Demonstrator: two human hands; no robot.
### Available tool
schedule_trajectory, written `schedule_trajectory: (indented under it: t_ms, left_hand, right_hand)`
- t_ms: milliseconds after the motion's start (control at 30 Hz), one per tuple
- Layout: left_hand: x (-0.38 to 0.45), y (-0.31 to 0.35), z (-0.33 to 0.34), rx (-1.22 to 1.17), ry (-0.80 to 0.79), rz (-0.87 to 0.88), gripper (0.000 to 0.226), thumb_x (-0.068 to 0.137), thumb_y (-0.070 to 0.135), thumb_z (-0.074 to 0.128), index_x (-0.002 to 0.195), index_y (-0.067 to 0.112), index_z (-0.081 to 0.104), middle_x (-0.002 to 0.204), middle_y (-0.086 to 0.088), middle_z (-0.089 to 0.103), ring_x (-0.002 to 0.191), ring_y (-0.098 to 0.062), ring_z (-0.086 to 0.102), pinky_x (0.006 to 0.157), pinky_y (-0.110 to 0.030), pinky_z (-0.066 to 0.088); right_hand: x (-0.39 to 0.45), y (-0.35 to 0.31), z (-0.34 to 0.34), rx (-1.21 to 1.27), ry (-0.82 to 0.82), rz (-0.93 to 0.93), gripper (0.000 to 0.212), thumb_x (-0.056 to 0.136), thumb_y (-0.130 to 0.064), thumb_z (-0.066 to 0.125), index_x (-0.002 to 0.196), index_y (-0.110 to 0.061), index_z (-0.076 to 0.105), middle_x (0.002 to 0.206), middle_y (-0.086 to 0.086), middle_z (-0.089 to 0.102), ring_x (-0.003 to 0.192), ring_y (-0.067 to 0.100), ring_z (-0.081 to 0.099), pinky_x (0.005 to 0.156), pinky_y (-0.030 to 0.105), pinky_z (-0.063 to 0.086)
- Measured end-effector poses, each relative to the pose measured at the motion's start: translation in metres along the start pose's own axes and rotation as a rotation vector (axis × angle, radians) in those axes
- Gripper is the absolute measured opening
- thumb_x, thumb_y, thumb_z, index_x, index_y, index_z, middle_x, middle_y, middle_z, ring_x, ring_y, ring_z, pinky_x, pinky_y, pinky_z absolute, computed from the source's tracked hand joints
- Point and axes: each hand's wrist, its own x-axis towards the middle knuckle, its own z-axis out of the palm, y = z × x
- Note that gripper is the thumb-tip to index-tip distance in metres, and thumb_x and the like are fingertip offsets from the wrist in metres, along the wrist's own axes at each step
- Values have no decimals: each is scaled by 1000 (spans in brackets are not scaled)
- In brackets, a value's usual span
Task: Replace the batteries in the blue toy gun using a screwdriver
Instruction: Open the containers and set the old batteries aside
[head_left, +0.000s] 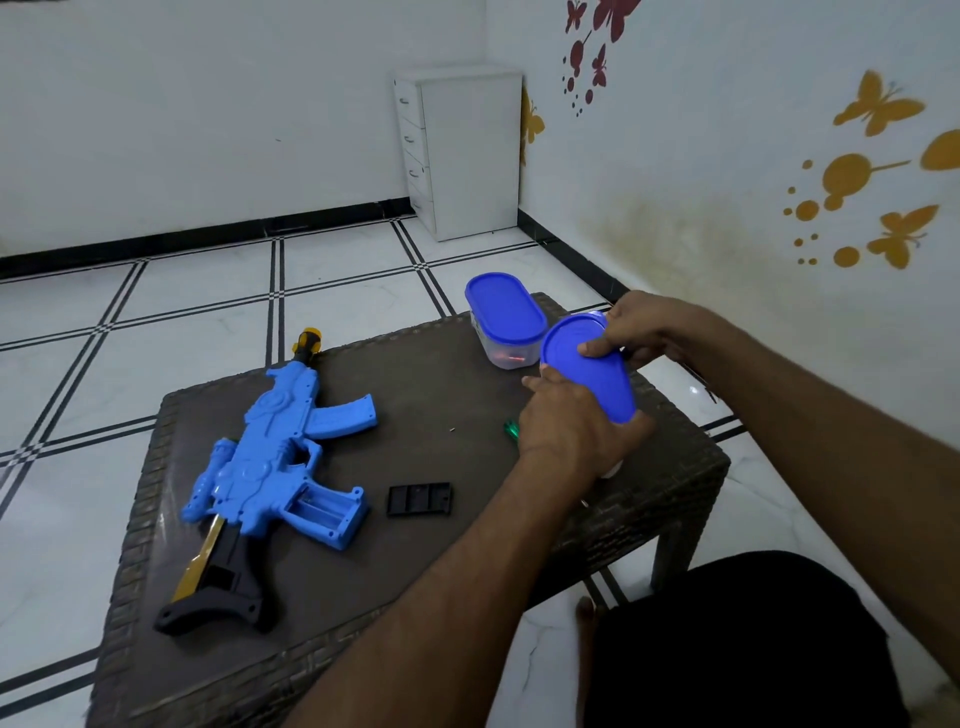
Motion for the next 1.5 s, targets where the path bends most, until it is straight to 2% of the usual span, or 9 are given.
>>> schedule_trajectory:
  t_ms: [200, 333, 400, 500, 600, 700, 833, 967, 1500]
  left_hand:
    - [-4, 6, -6, 48, -47, -32, 118, 80, 77, 45, 151, -7, 0, 157, -31, 2, 131, -40, 43, 97, -42, 43]
    - [-3, 5, -9, 110, -47, -9, 109, 81, 77, 44, 147, -7, 20, 151, -30, 26, 126, -38, 48, 92, -41, 46]
    - [-3, 0, -11, 2, -3, 20, 81, 88, 68, 41, 129, -2, 45, 124, -21, 54, 101, -30, 57, 81, -37, 46]
    - [-6, -7, -16, -146, 87, 86, 52, 95, 58, 34, 91, 11, 55, 82, -8, 59, 69, -21, 55, 62, -32, 46]
    - [-12, -20, -25, -261, 201, 100, 43, 101, 46, 31, 74, 17, 49, 67, -2, 54, 57, -14, 51, 55, -29, 44]
    - [-11, -39, -28, -373, 215, 47, 41, 102, 42, 28, 83, 16, 53, 79, -7, 61, 70, -21, 58, 68, -38, 52]
    - [-9, -56, -32, -748, 130, -158, 20, 100, 28, 39, 112, 18, 51, 108, -7, 62, 90, -24, 63, 82, -46, 57]
    - [-12, -65, -36, -936, 37, -230, 48, 95, 2, 42, 139, 21, 40, 128, -3, 54, 106, -24, 61, 85, -49, 57]
    - [0, -25, 4, -940, -269, -274, 32, 104, 22, 35, 130, 7, 48, 113, -10, 58, 89, -14, 56, 79, -32, 50]
  right_hand:
    - [-7, 4, 4, 80, 3, 9, 35, 87, -19, 71, 111, 4, 61, 105, 18, 69, 82, 29, 69, 63, 32, 56]
    - [-13, 4, 6, 98, 15, -27, 33, 90, -28, 69, 104, 1, 60, 103, 16, 68, 81, 27, 68, 62, 31, 54]
    - [-16, 4, 8, 105, 36, -65, 43, 90, -47, 65, 92, -5, 58, 97, 13, 66, 77, 26, 64, 67, 33, 53]
    - [-23, 8, 10, 202, 42, -95, 65, 89, -70, 47, 93, -8, 64, 92, 11, 68, 69, 22, 59, 67, 33, 52]
    - [-29, 18, 10, 253, 108, -166, 50, 94, -58, 51, 97, -9, 61, 99, 15, 69, 72, 24, 61, 64, 33, 52]
    - [-32, 33, 11, 46, 247, -182, 38, 87, -37, 71, 109, -11, 54, 97, 12, 65, 73, 24, 68, 65, 37, 59]
    - [-45, 37, 21, -66, -41, -29, 37, 92, -21, 65, 118, -14, 41, 93, 18, 68, 65, 26, 67, 61, 36, 58]
    - [-45, 45, 29, -99, 14, -67, 23, 88, -5, 56, 111, -4, 54, 88, 20, 69, 68, 35, 70, 58, 37, 60]
    - [-42, 71, 10, 159, 109, -110, 20, 94, -6, 50, 103, 9, 60, 74, 20, 58, 51, 25, 56, 45, 29, 49]
